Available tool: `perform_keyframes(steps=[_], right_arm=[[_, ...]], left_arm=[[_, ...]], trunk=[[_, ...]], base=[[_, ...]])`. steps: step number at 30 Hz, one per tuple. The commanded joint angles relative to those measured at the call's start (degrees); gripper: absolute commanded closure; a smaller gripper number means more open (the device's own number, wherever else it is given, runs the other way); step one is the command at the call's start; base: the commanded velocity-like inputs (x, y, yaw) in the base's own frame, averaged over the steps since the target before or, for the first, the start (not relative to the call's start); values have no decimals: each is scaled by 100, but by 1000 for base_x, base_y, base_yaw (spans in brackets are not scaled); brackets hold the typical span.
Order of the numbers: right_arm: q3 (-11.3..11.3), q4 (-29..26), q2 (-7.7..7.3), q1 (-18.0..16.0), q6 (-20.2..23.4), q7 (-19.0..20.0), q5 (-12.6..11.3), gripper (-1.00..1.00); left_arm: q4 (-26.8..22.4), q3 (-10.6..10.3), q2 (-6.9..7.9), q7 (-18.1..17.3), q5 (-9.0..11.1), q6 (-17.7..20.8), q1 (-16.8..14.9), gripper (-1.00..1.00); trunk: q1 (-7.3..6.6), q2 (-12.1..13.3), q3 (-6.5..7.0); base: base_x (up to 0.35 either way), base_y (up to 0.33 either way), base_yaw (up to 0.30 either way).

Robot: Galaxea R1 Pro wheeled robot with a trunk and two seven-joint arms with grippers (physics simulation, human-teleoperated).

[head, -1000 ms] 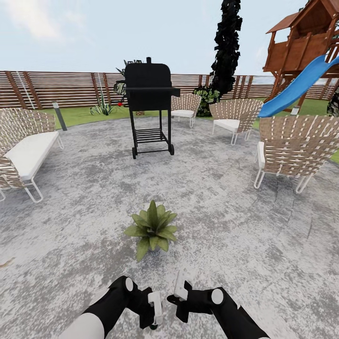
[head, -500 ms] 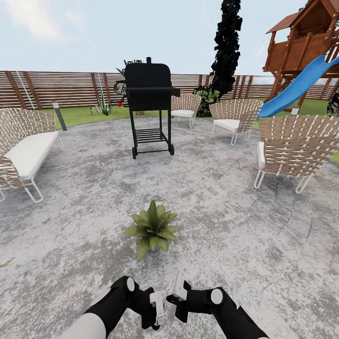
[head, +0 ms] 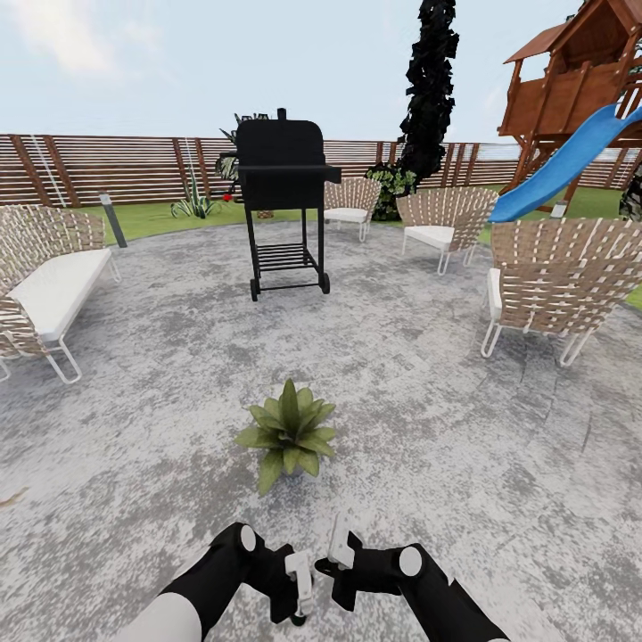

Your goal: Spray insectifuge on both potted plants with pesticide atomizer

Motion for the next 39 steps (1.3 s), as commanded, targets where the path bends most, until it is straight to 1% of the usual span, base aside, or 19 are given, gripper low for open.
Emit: perform_keyframes(steps=[1,6,14,15,17,20,30,36,37,39], right_arm=[[-7,-5,2,-2,-38,5,60,100],[-7,-5,2,-2,-38,5,60,100],[-7,-5,2,-2,-38,5,60,100],[-7,-5,2,-2,-38,5,60,100],[-7,-5,2,-2,-38,5,60,100],[-7,-4,2,-2,-38,5,60,100],[-7,3,2,-2,-38,5,60,100],[-7,3,2,-2,-38,5,60,100],[-7,3,2,-2,-38,5,60,100],[-7,3,-4,-2,-38,5,60,100]], left_arm=[[-10,-3,-1,-27,-11,4,-1,100],[-2,-3,-1,-49,124,-10,-1,100],[7,3,-1,-50,157,-13,-5,100],[7,4,-1,-50,187,-13,-4,100],[8,3,-1,-50,319,-25,-2,100],[8,-1,-1,-50,369,-29,-1,100],[17,-2,5,-50,388,-31,-1,100],[80,-24,56,-26,347,-31,-4,100],[83,-26,83,-20,325,-31,-7,100],[87,-29,446,-7,294,-16,-5,100]], trunk=[[-1,-2,-5],[-1,-2,-5],[-1,-2,-5],[-1,-2,-5],[-1,-2,-5],[-1,-2,-5],[-1,-2,-5],[-1,-2,-5],[-1,-2,-5],[-1,-2,-5]], base=[[0,0,0],[0,0,0],[0,0,0],[0,0,0],[0,0,0],[0,0,0],[0,0,0],[0,0,0],[0,0,0],[0,0,0]])
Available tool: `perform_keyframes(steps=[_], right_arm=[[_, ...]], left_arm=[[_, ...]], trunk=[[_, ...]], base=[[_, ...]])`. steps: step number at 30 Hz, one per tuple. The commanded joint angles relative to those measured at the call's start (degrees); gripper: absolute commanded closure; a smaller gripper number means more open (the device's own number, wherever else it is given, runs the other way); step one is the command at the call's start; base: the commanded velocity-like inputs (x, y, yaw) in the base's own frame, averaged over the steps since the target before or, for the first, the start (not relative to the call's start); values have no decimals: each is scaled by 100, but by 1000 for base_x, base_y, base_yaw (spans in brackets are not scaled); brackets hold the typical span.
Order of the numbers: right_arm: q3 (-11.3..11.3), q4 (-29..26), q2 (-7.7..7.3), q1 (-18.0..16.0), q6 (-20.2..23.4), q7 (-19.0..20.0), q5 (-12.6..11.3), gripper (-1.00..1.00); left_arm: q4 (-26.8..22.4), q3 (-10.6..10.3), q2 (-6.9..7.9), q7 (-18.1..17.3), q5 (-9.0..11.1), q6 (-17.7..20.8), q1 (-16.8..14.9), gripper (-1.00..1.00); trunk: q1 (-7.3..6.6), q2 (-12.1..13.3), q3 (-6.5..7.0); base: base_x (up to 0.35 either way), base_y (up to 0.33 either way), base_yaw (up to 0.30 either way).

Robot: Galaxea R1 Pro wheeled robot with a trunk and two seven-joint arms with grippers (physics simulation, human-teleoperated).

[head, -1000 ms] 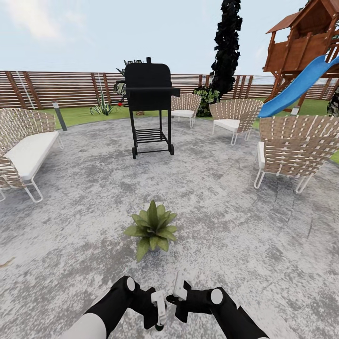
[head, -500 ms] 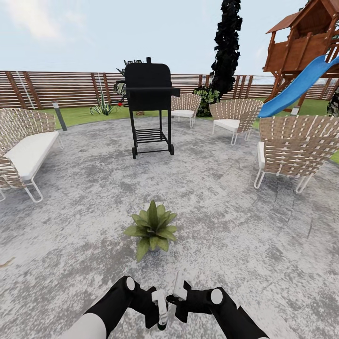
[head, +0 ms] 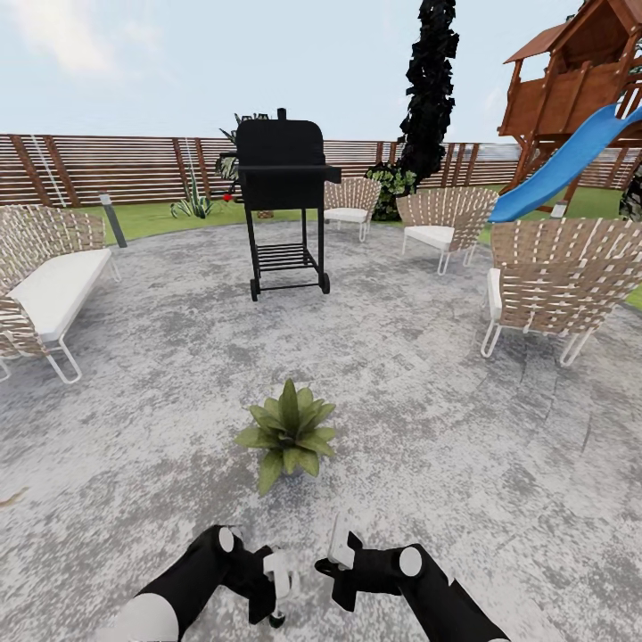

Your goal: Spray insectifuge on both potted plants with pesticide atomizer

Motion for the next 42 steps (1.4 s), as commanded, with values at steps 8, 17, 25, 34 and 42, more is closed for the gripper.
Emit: perform_keyframes(steps=[8,17,25,34,42], right_arm=[[-39,-4,-44,-2,-38,5,77,100],[-63,26,-484,-2,-38,-7,73,-100],[-1173,70,-610,8,-46,-291,82,-100],[-3040,1696,-672,38,-114,-3210,82,-100],[-3179,2960,-709,42,-1131,-5587,64,-100]], left_arm=[[-12,1,648,-13,-11,16,56,100],[-6,122,1201,29,59,50,64,100],[168,1541,1197,879,90,79,65,100],[371,2670,981,1451,399,641,65,100],[339,2825,939,1573,803,1294,65,100]], trunk=[[-1,-2,-5],[-1,-2,-5],[-1,-2,-5],[-1,-2,-5],[-1,-2,-5]], base=[[0,0,0],[0,0,0],[0,0,0],[0,0,0],[0,0,0]])
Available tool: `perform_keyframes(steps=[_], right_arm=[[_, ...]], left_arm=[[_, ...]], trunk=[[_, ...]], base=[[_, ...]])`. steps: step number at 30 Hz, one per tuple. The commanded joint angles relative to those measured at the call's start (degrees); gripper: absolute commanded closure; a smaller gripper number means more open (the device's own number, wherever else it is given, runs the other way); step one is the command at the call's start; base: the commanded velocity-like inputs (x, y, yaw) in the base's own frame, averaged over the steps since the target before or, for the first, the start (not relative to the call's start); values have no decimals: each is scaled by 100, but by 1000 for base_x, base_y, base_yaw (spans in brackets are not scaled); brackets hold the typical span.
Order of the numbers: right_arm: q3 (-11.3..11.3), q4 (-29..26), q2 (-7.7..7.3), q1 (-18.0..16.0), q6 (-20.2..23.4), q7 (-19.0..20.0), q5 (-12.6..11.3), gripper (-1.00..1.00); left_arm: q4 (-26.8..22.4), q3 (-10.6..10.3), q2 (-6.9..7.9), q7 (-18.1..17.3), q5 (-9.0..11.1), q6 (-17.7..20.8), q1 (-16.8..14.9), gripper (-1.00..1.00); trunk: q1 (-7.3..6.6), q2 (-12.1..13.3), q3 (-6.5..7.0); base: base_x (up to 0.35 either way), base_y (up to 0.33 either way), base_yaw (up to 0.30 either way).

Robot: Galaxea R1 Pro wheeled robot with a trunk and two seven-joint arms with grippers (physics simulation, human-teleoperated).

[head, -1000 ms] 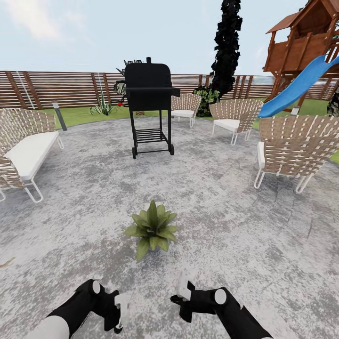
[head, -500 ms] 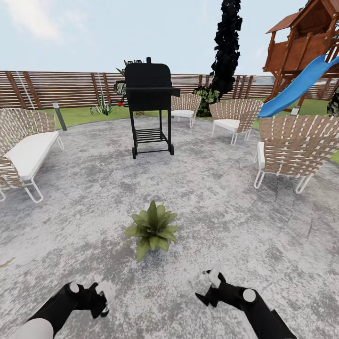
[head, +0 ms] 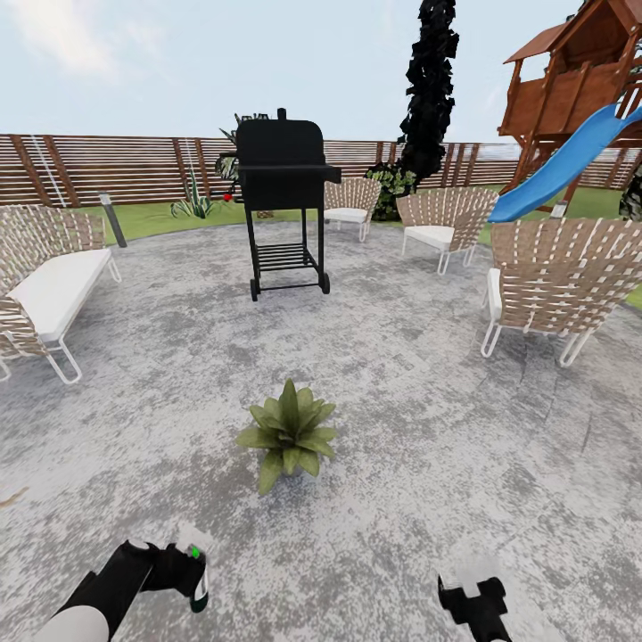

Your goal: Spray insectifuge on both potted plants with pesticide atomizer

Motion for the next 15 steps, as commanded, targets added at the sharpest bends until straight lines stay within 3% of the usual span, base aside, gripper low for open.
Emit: perform_keyframes(steps=[1,5,6,15], right_arm=[[-41,91,3,-4,-66,-75,57,-100],[-46,233,14,2,-126,-153,43,-100],[-31,287,58,3,-128,-153,-1054,-100],[-29,290,58,3,-128,-160,-1061,-100]], left_arm=[[-35,35,-10,-37,-6,118,-3,100],[-79,-19,-37,-32,-22,670,-33,100],[-97,-641,-239,-27,-53,1022,-30,100],[-97,-741,-250,-28,-45,1024,-30,100]], trunk=[[-1,-2,-5],[-1,-2,-5],[-1,-2,-5],[-1,-2,-5]], base=[[0,0,0],[0,0,0],[331,21,0],[318,3,0]])
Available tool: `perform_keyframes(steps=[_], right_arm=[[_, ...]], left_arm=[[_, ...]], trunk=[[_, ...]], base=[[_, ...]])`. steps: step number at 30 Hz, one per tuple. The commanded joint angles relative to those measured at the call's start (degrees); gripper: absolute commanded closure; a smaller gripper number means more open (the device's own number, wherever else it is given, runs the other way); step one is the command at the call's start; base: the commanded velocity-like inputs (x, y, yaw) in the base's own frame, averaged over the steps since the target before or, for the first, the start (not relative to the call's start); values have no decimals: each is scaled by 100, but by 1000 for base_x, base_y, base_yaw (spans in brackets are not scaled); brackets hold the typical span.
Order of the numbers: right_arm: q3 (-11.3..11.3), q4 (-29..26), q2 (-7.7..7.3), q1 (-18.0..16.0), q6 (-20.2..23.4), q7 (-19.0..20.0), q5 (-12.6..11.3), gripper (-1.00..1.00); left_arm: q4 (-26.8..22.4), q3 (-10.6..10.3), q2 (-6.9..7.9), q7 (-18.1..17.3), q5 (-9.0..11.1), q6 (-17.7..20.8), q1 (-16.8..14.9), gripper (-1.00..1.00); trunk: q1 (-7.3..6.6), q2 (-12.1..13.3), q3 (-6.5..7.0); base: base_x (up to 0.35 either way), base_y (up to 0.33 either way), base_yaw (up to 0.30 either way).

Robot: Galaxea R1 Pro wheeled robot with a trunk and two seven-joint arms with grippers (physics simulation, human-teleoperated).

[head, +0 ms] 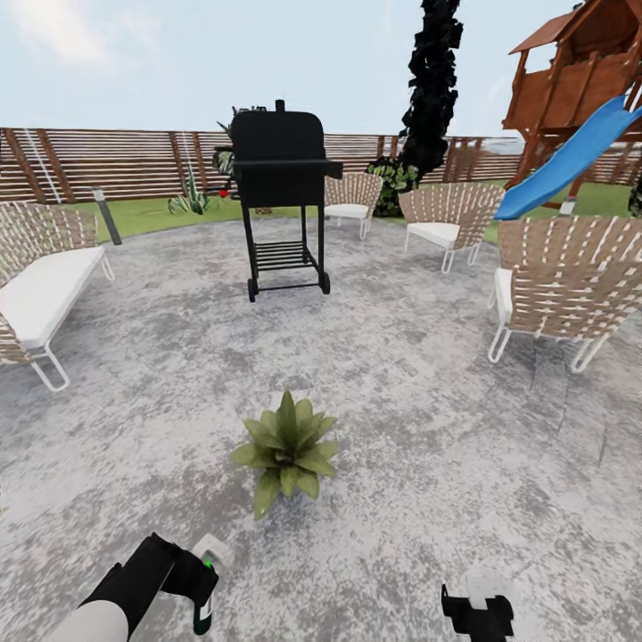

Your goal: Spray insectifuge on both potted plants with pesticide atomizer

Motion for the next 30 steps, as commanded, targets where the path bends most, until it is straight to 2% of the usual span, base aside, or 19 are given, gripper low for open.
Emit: perform_keyframes(steps=[1,10,15,16,30], right_arm=[[-37,9,1,-4,-19,-22,61,-100],[-37,9,1,-4,-19,-26,61,-100],[-37,9,1,-4,-19,-25,61,-100],[-37,9,1,4,-19,-29,61,-100],[-37,9,1,4,-19,-29,61,-100]], left_arm=[[-9,39,-5,-39,-34,26,-4,100],[-9,39,-5,-42,-15,22,-30,100],[-9,46,-7,-42,0,22,-29,100],[-9,39,-110,-44,-33,30,-37,100],[-9,39,-105,-43,-32,30,-29,100]], trunk=[[0,-3,-5],[0,-3,-5],[0,-3,-5],[0,-3,-5],[0,-3,-5]], base=[[116,0,0],[47,12,0],[224,172,0],[16,0,0],[187,115,0]])
